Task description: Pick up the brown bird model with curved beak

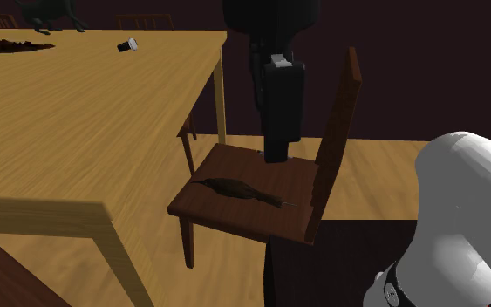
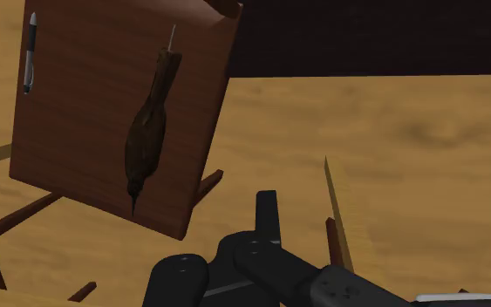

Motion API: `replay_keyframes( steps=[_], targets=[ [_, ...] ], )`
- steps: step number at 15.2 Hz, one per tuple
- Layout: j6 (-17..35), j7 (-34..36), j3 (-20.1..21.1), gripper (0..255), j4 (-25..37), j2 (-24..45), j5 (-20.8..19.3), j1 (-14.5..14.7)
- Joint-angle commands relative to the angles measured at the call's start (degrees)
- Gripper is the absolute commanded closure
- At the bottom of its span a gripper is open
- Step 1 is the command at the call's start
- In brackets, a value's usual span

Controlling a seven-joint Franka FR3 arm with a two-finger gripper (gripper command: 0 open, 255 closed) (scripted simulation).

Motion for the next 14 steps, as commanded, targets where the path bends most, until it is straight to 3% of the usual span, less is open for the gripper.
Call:
replay_keyframes(
  steps=[1,8,14],
  targets=[
    [0.00,0.00,0.00,0,0.00,0.00,0.00,0.00],
    [12.53,-4.10,-7.29,0,-9.90,0.20,-4.23,-3.24],
    [24.59,-7.72,-14.22,0,-15.58,4.51,-7.94,-6.35]
  ],
)
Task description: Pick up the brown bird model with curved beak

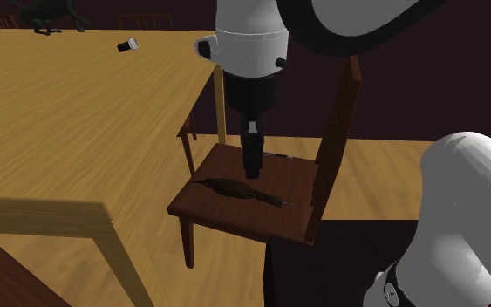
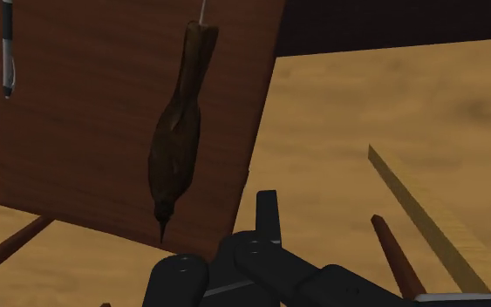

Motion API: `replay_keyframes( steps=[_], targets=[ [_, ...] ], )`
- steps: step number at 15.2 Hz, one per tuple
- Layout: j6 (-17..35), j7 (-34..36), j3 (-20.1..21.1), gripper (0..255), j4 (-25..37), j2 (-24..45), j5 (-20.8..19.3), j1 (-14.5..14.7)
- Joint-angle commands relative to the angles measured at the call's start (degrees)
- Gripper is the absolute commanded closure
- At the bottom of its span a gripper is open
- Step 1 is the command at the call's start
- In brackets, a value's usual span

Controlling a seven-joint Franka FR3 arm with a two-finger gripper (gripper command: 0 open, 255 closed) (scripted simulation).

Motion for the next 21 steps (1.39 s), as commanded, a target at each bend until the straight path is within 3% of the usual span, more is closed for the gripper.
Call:
replay_keyframes(
  steps=[1,8,13,16,18,20,21],
  targets=[
    [4.35,-1.30,-2.44,0,-1.56,1.96,-1.20,-1.03],
    [20.13,-6.46,-11.43,0,-3.68,13.32,-3.39,-3.16],
    [31.62,-12.46,-18.55,0,-2.52,24.68,-0.54,-2.15],
    [38.07,-18.75,-23.14,0,-0.82,32.65,5.50,0.10],
    [41.80,-25.25,-25.81,0,0.78,38.59,12.93,2.03],
    [44.51,-34.03,-26.51,0,2.96,45.05,23.61,2.71],
    [45.24,-35.31,-25.85,0,2.98,46.10,25.36,2.34]
  ],
)
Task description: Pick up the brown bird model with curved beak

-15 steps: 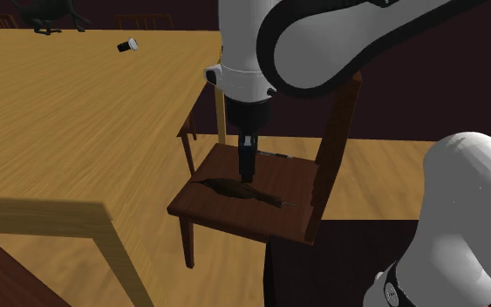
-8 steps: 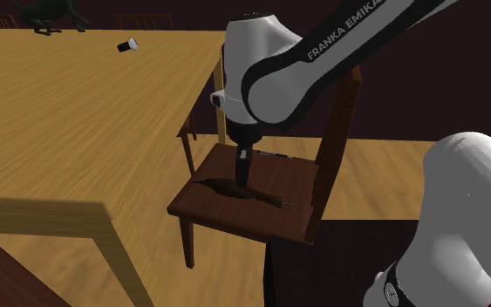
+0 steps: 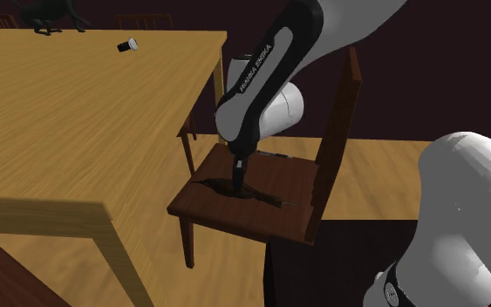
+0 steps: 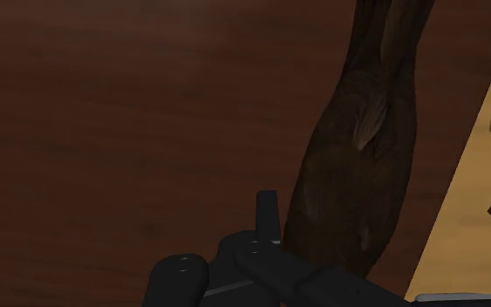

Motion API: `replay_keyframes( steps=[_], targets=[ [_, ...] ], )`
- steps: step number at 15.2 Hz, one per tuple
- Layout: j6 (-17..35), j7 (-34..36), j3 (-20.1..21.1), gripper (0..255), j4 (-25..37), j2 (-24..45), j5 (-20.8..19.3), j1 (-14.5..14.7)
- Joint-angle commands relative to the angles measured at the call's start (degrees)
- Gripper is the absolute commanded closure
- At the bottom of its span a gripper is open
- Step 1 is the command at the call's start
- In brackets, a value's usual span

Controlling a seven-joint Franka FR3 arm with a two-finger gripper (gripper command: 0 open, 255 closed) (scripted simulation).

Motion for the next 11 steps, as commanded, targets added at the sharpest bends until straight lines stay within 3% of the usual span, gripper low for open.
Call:
replay_keyframes(
  steps=[1,6,9,10,11],
  targets=[
    [2.14,-4.55,0.75,0,0.42,3.41,5.86,-0.33],
    [5.33,-11.32,4.75,0,1.03,8.63,15.03,-2.68],
    [5.68,-12.04,5.42,0,1.13,9.20,16.00,-3.16],
    [5.69,-12.14,5.47,255,1.18,9.27,16.10,-3.23],
    [5.66,-12.02,5.39,255,1.14,9.18,15.96,-3.16]
  ],
)
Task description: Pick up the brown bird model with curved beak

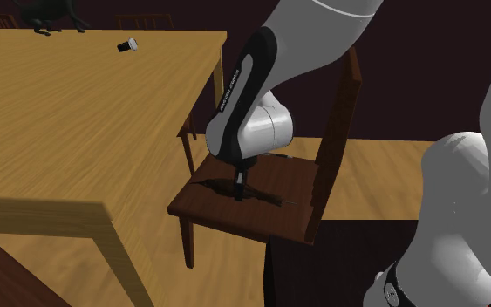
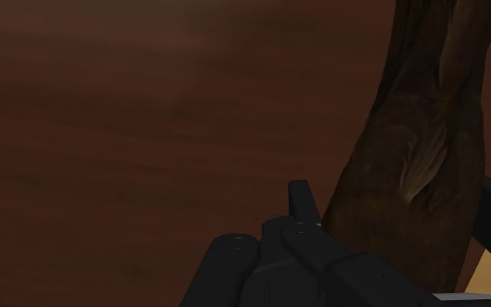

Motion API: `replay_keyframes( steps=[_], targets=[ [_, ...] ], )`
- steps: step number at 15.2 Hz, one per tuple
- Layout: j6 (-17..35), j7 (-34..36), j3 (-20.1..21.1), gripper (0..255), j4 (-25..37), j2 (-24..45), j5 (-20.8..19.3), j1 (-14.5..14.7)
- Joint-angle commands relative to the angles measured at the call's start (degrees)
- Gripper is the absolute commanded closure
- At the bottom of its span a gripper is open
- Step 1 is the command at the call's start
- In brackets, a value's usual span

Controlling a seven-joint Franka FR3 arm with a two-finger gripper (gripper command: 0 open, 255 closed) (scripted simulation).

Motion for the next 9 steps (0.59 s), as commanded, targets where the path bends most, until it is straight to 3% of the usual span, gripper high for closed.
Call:
replay_keyframes(
  steps=[1,8,9],
  targets=[
    [0.03,-0.06,0.04,255,0.01,0.04,0.07,-0.03],
    [0.05,-0.08,0.06,255,-0.01,0.05,0.11,-0.04],
    [-0.54,1.23,-0.95,255,-0.19,-0.96,-1.65,0.65]
  ],
)
